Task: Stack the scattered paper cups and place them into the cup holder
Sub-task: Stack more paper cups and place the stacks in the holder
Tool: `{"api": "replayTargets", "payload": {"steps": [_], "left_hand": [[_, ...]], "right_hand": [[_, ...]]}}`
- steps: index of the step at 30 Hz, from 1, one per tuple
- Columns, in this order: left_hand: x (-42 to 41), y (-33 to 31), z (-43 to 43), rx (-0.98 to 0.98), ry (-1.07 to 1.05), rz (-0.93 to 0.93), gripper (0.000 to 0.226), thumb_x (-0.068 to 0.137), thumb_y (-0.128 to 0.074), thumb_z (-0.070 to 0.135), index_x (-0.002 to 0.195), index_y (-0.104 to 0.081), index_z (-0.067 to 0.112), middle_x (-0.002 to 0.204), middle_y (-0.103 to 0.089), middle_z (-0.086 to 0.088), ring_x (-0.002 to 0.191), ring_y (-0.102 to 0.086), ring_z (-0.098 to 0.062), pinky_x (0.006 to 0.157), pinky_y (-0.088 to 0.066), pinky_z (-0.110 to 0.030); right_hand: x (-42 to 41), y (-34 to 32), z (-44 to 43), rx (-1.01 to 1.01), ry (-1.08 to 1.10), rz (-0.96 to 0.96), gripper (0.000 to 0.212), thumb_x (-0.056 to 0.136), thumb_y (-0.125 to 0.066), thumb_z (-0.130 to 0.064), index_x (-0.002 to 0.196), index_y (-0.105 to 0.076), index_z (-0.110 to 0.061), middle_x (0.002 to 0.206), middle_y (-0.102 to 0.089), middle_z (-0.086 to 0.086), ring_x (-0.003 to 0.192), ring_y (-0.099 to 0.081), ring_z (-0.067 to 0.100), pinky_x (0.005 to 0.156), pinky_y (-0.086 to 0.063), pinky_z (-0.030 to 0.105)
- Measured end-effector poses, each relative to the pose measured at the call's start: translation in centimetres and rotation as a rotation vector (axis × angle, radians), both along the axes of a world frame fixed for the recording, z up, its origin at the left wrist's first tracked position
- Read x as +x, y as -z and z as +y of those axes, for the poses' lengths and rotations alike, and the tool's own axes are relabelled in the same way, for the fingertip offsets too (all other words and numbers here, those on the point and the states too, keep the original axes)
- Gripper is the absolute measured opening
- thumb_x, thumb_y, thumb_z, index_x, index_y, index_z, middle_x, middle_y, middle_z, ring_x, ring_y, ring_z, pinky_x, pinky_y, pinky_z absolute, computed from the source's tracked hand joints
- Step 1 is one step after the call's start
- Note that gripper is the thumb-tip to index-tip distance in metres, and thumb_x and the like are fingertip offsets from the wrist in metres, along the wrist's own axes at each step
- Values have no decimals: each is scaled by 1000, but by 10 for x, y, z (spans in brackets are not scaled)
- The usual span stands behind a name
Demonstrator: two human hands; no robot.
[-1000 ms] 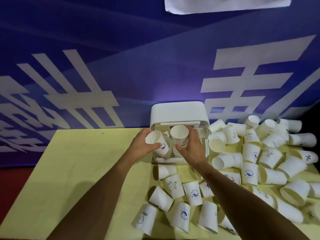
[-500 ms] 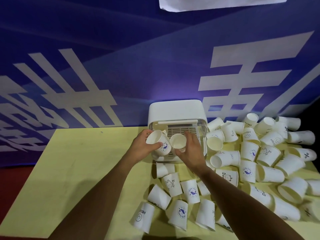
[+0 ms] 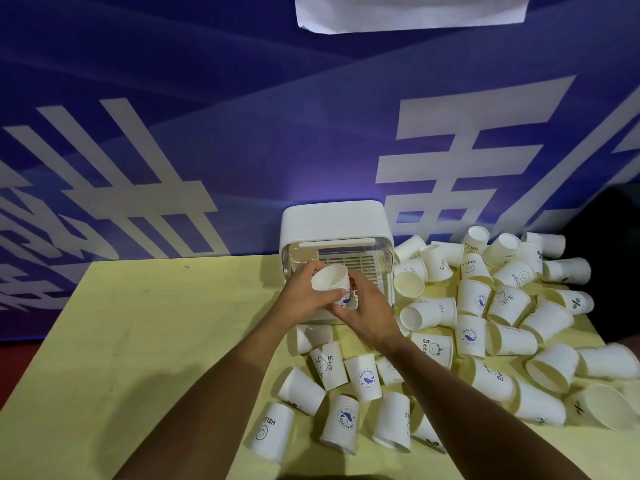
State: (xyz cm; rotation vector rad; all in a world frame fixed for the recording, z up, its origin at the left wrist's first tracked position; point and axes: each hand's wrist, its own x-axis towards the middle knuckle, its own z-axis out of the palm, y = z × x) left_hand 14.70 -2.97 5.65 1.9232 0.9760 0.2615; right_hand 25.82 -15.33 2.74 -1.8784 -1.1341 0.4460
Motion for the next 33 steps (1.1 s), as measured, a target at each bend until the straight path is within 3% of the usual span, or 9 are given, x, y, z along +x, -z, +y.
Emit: {"api": "replayTargets", "payload": {"steps": [5, 9, 19, 24, 27, 33], "left_hand": [[-7, 8, -4, -61, 12, -25, 64, 70, -87, 39, 124, -55, 28, 115, -63, 9, 96, -63, -5, 82, -51, -20], [-24, 20, -1, -74, -23, 72, 73, 68, -85, 51, 129, -53, 27, 111, -61, 9, 99, -62, -9, 88, -55, -32], [-46, 34, -3, -109, -34, 88, 48, 74, -83, 45, 114, -64, 25, 108, -64, 8, 94, -63, -10, 88, -53, -27], [-62, 43, 3, -119, -38, 93, 44, 73, -83, 48, 109, -65, 29, 107, -64, 9, 94, -64, -9, 89, -54, -28], [-70, 45, 5, -137, -38, 115, 44, 74, -81, 47, 110, -65, 28, 106, -64, 8, 95, -64, -10, 89, -54, -30], [-78, 52, 3, -174, -56, 119, 39, 76, -81, 45, 106, -65, 29, 107, -64, 8, 89, -64, -7, 82, -51, -22]], "right_hand": [[6, 3, -6, 14, 24, 16, 58, 81, -73, -43, 131, -48, -29, 120, -61, -13, 106, -57, 5, 84, -52, 26], [10, 6, -13, 19, 123, 41, 67, 79, -76, -44, 134, -40, -33, 126, -56, -13, 111, -56, 8, 87, -51, 27], [6, 2, 15, 73, 195, 57, 71, 78, -78, -41, 136, -36, -35, 130, -52, -14, 117, -53, 11, 93, -50, 38], [6, 13, 23, 3, 172, -17, 76, 78, -81, -35, 139, -36, -29, 133, -55, -5, 119, -54, 17, 94, -50, 35], [5, 22, 26, -49, 184, -30, 83, 77, -81, -39, 144, -33, -27, 139, -53, -2, 125, -52, 20, 99, -50, 42], [0, 31, 34, -154, 188, -85, 93, 79, -81, -38, 151, -27, -15, 150, -43, 8, 136, -42, 26, 109, -42, 40]]}}
